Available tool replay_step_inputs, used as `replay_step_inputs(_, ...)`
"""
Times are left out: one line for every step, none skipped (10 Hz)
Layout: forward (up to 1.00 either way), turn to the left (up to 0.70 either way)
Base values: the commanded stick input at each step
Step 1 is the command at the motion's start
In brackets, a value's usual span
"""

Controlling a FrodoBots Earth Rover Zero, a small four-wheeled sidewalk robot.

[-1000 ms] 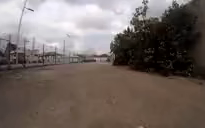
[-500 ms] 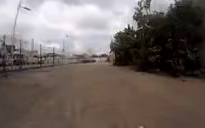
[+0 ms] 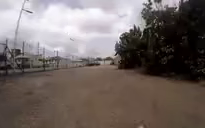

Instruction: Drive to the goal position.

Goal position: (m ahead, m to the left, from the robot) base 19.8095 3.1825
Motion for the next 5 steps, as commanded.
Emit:
replay_step_inputs(1.00,0.00)
replay_step_inputs(1.00,0.00)
replay_step_inputs(1.00,0.00)
replay_step_inputs(1.00,0.00)
replay_step_inputs(1.00,0.00)
